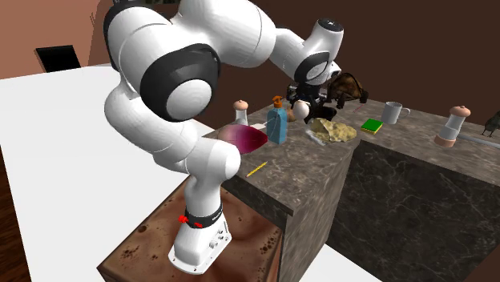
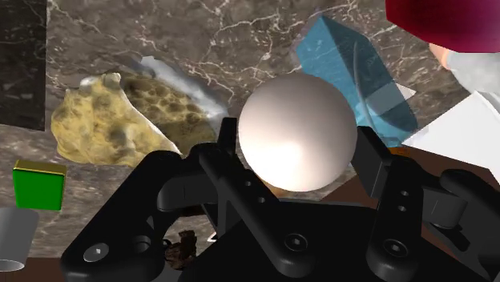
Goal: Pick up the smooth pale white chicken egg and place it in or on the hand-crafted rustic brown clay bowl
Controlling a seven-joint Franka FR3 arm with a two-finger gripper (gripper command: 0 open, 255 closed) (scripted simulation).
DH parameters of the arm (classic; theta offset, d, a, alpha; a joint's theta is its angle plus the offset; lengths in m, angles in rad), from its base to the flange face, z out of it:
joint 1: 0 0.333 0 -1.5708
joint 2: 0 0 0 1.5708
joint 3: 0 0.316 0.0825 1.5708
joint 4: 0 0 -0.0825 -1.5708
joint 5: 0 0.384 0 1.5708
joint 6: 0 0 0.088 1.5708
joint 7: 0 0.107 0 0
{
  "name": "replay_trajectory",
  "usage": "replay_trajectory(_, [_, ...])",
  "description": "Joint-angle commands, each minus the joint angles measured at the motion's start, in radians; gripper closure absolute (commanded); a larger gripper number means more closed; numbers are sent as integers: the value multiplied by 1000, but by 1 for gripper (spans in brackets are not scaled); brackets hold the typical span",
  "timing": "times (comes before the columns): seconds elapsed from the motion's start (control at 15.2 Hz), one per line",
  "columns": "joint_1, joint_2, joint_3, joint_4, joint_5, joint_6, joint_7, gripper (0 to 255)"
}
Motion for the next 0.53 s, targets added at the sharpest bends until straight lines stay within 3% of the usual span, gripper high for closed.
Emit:
replay_trajectory(0.0, [62,85,-34,61,38,29,-14,255])
replay_trajectory(0.46, [277,394,-192,313,248,43,-113,255])
